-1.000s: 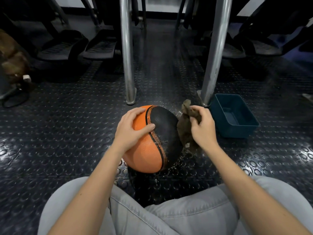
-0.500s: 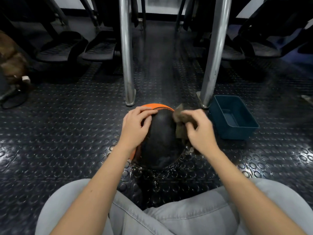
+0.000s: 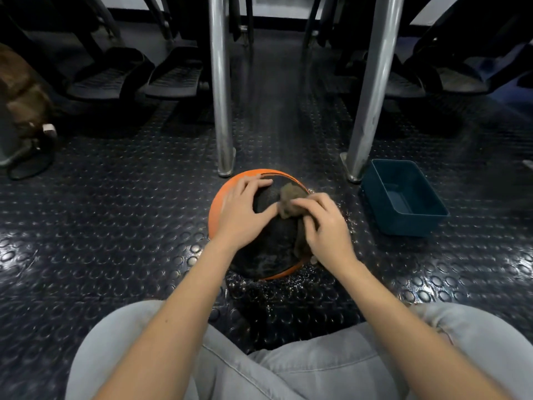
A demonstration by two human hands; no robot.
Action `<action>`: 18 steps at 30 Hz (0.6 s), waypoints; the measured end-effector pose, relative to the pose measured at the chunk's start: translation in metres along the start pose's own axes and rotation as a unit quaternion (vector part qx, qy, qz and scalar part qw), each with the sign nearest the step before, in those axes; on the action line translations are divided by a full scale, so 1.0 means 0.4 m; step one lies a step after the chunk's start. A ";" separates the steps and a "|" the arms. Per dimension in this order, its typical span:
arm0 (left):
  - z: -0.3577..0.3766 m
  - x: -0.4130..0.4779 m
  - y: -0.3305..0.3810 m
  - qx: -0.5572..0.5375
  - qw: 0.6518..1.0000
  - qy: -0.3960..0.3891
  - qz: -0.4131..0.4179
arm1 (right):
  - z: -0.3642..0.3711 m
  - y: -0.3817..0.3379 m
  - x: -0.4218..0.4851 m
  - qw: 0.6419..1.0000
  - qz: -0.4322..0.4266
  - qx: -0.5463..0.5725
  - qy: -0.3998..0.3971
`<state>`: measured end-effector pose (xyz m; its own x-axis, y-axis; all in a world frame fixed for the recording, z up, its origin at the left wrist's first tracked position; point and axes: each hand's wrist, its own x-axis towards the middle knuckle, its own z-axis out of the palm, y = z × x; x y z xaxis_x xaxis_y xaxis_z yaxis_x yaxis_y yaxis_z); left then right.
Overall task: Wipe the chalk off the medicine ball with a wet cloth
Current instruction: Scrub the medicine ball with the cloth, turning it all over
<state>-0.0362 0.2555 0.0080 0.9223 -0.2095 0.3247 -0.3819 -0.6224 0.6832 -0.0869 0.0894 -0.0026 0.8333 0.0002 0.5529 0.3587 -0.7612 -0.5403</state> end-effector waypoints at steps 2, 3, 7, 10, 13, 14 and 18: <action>0.004 -0.006 0.013 -0.006 1.000 -0.002 -0.004 | -0.011 0.057 0.002 0.996 0.092 -0.023 -0.002; 0.005 -0.009 0.015 -0.009 1.000 -0.002 -0.009 | -0.024 0.081 0.009 0.987 0.156 -0.038 -0.011; -0.013 -0.018 0.001 -0.025 0.999 0.026 -0.022 | -0.047 0.052 0.042 0.986 0.161 -0.017 0.041; -0.022 -0.027 -0.017 -0.036 0.999 0.029 -0.028 | -0.026 -0.012 0.015 0.998 0.021 0.053 0.004; -0.030 -0.029 -0.021 -0.049 0.998 0.015 -0.022 | 0.001 0.010 -0.007 0.999 0.016 0.021 -0.022; -0.029 -0.026 -0.017 -0.037 0.999 0.011 -0.016 | 0.001 0.026 0.003 0.999 0.037 0.025 -0.013; -0.009 -0.017 0.013 0.016 1.000 -0.013 0.002 | -0.027 0.107 0.033 0.977 0.209 0.008 -0.042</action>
<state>-0.0447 0.2564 0.0116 0.9218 -0.2311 0.3112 -0.3846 -0.6456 0.6597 -0.0650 0.0497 -0.0115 0.9394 -0.2552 0.2289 -0.0140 -0.6957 -0.7182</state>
